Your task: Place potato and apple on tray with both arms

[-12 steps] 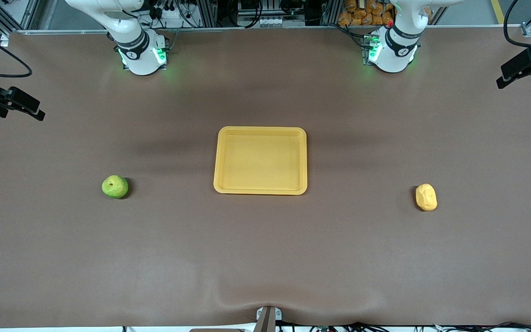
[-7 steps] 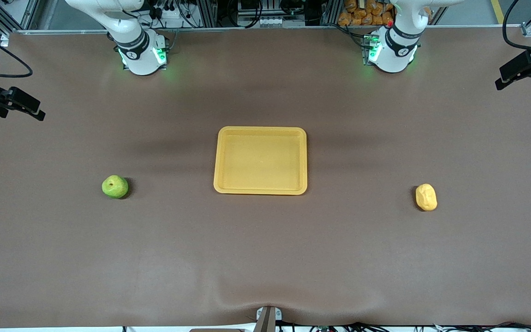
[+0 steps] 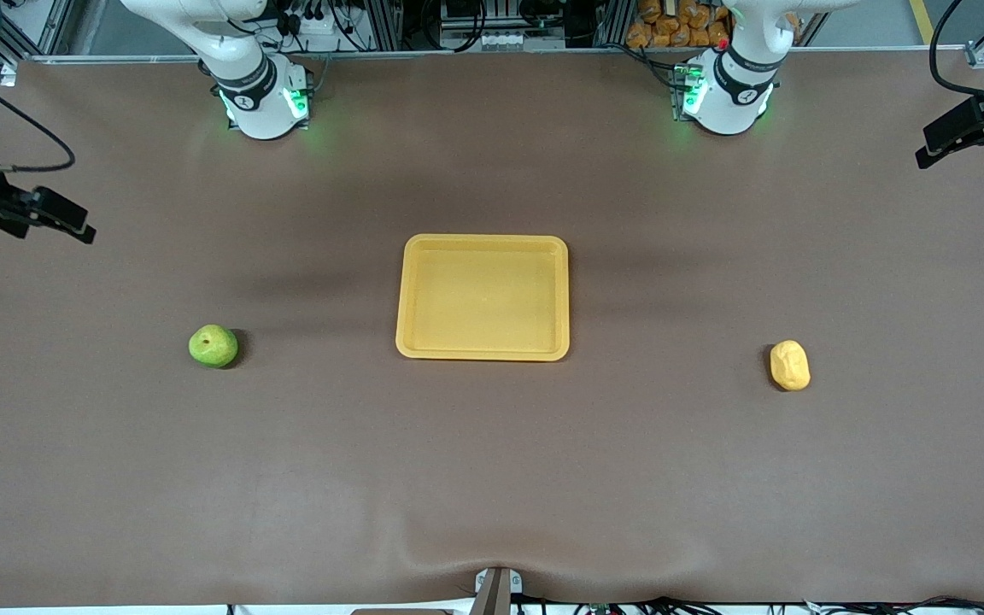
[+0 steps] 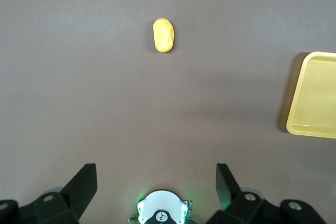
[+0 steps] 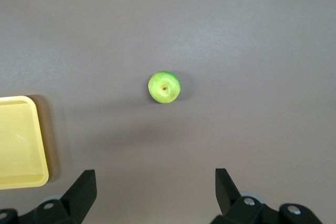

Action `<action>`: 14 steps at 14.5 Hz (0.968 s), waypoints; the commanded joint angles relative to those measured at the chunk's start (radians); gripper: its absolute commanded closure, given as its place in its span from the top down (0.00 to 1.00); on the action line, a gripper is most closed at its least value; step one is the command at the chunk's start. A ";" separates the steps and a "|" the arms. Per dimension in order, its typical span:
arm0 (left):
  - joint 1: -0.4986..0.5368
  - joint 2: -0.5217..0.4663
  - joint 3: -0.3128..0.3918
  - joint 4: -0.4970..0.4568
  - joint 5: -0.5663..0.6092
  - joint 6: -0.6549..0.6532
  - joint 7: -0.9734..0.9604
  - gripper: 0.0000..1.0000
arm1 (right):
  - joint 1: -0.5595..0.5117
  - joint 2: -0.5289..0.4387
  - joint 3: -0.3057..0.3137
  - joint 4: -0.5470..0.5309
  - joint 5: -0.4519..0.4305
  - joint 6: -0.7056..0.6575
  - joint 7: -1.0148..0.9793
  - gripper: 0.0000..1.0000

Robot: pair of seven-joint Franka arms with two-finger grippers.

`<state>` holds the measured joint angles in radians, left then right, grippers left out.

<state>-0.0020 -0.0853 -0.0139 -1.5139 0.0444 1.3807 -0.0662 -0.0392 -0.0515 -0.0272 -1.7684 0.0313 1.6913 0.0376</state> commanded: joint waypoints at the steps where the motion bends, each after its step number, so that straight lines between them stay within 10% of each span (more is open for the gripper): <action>1: -0.007 -0.010 0.006 -0.008 -0.005 -0.014 0.005 1.00 | 0.013 0.054 0.004 0.003 -0.017 0.054 -0.005 1.00; 8: -0.004 -0.013 0.008 -0.130 -0.003 0.124 0.003 1.00 | 0.027 0.203 0.006 -0.008 -0.019 0.178 -0.005 1.00; 14: -0.004 -0.005 0.008 -0.264 0.000 0.294 0.005 1.00 | 0.030 0.206 0.004 -0.265 -0.019 0.509 -0.007 1.00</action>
<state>-0.0017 -0.0757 -0.0121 -1.7266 0.0444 1.6242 -0.0662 -0.0125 0.1835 -0.0217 -1.9519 0.0312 2.1224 0.0339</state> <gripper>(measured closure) 0.000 0.000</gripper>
